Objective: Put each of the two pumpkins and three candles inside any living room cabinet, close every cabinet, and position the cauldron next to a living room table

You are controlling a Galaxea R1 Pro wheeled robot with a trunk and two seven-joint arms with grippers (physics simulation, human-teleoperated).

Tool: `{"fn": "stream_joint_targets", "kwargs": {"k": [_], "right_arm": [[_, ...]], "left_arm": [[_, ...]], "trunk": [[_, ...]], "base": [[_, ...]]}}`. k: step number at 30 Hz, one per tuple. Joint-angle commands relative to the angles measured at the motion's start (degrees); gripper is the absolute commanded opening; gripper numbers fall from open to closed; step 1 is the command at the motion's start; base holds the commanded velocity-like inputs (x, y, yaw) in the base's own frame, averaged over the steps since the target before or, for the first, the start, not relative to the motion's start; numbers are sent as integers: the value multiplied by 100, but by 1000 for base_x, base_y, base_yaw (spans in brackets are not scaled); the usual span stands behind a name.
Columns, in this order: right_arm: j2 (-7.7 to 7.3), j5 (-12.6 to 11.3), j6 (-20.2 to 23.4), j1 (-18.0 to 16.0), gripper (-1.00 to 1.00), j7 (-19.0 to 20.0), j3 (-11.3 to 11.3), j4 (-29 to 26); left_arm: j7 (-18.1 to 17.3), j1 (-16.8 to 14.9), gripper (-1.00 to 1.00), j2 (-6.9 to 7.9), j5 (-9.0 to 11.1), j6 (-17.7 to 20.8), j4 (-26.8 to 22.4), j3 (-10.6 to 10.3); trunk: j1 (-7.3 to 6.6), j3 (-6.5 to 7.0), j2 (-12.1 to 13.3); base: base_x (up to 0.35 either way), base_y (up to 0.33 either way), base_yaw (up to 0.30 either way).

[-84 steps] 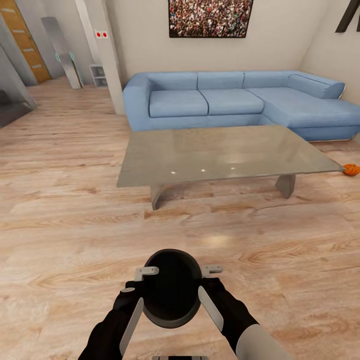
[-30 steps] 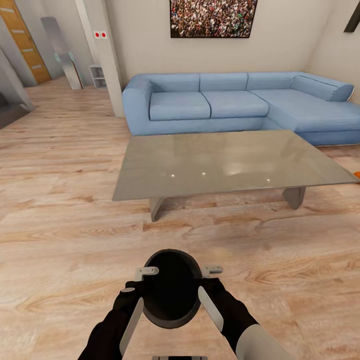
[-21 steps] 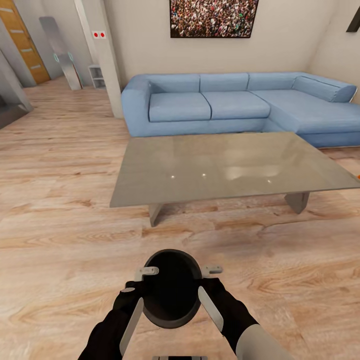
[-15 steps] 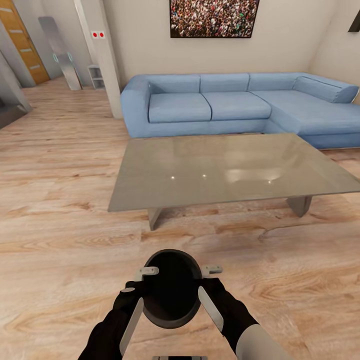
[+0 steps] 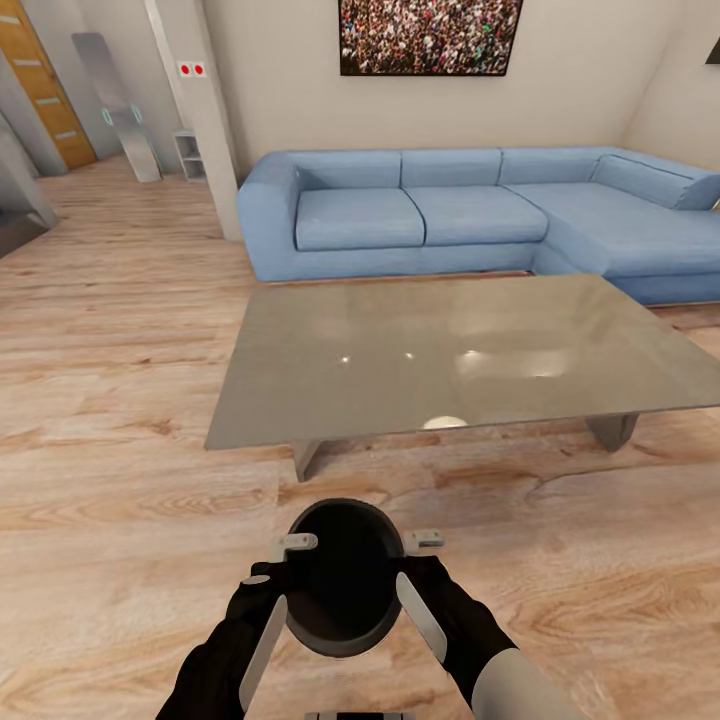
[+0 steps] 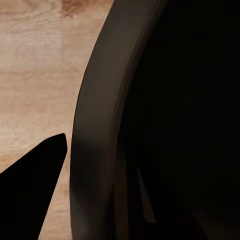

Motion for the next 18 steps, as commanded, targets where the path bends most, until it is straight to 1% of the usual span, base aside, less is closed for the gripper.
{"fn": "stream_joint_targets", "kwargs": {"k": [1,18], "right_arm": [[3,-133,-59,-5,-100,-25,456,-66],[3,-133,-59,-5,-100,-24,456,-66]], "left_arm": [[63,-2,-100,0,236,0,8,-21],[63,-2,-100,0,236,0,9,-21]], "trunk": [[1,-4,-2],[1,-4,-2]], "base": [[228,0,0],[228,0,0]]}}
